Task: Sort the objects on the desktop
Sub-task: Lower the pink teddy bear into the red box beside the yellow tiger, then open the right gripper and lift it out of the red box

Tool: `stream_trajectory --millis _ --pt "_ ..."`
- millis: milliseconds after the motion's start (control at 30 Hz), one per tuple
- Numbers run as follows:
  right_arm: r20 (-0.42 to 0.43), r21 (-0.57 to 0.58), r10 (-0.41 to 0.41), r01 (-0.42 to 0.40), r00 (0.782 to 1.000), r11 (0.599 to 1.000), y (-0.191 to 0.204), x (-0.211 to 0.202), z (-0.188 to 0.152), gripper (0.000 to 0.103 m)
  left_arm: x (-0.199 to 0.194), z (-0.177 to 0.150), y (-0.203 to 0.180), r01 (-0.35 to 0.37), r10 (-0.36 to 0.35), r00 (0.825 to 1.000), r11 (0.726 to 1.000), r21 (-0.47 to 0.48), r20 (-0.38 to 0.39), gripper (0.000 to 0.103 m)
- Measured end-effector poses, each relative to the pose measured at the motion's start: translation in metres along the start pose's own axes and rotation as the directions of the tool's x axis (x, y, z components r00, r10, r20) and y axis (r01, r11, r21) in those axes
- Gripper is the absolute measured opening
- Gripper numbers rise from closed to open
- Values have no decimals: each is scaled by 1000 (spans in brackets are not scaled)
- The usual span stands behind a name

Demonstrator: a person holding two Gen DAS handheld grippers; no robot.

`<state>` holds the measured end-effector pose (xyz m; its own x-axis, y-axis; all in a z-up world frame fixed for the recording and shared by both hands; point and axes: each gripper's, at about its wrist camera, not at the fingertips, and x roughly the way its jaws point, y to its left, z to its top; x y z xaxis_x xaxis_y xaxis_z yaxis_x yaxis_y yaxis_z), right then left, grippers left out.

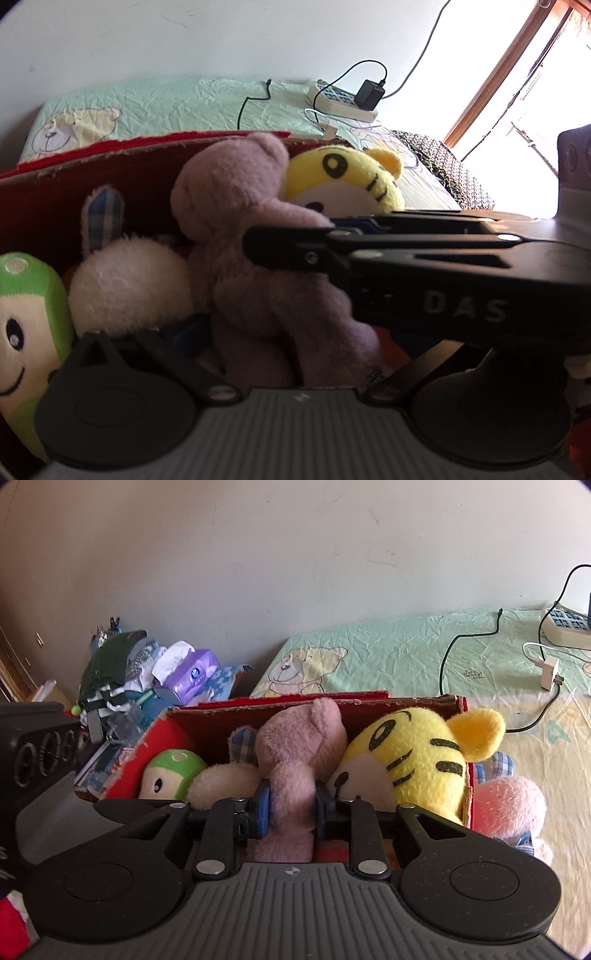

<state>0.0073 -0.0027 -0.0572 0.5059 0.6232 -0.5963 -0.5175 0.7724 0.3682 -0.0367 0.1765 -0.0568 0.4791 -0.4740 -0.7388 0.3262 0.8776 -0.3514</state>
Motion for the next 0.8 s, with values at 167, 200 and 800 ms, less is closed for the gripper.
stream_trajectory --millis 167,200,800 --pt "32 -2 3 -3 999 1000 3 -14 -2 46 -3 0 -6 -32 32 999 999 2 5 103" --pt "39 1 -3 3 999 1000 2 -17 -2 47 -5 0 -8 -42 42 999 999 4 10 103" --pt "71 139 -17 7 997 990 -10 -53 -24 44 -34 -8 -47 -234 232 969 972 17 87 102"
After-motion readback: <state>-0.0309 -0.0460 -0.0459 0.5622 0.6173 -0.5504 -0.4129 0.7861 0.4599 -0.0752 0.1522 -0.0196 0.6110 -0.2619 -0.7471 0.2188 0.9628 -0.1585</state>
